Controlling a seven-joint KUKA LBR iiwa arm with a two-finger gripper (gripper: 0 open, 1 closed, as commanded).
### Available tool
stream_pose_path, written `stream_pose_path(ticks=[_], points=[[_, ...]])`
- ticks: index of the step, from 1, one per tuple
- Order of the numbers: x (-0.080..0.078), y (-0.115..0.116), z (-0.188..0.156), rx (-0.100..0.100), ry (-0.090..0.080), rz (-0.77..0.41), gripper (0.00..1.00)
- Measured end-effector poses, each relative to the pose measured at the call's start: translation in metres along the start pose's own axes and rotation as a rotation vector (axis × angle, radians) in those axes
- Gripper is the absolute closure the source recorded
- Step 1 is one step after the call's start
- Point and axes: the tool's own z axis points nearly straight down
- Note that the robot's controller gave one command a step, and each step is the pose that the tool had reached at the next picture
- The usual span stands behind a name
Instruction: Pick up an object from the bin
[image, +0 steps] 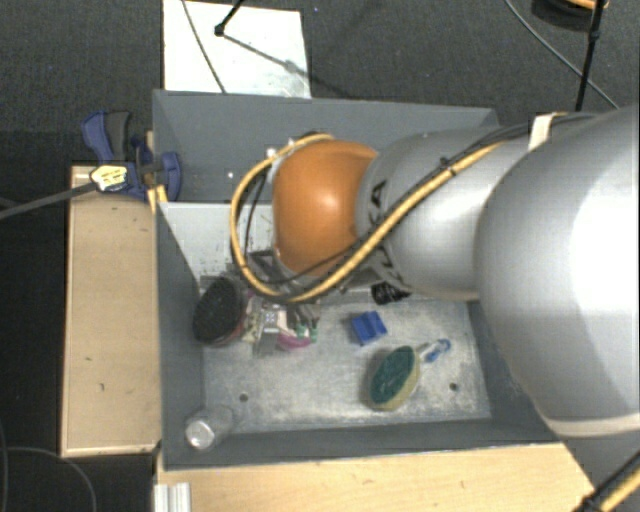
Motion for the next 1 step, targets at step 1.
stream_pose_path(ticks=[1], points=[[-0.0101, -0.0045, -0.0859, -0.001, -0.003, 0.014, 1.0]])
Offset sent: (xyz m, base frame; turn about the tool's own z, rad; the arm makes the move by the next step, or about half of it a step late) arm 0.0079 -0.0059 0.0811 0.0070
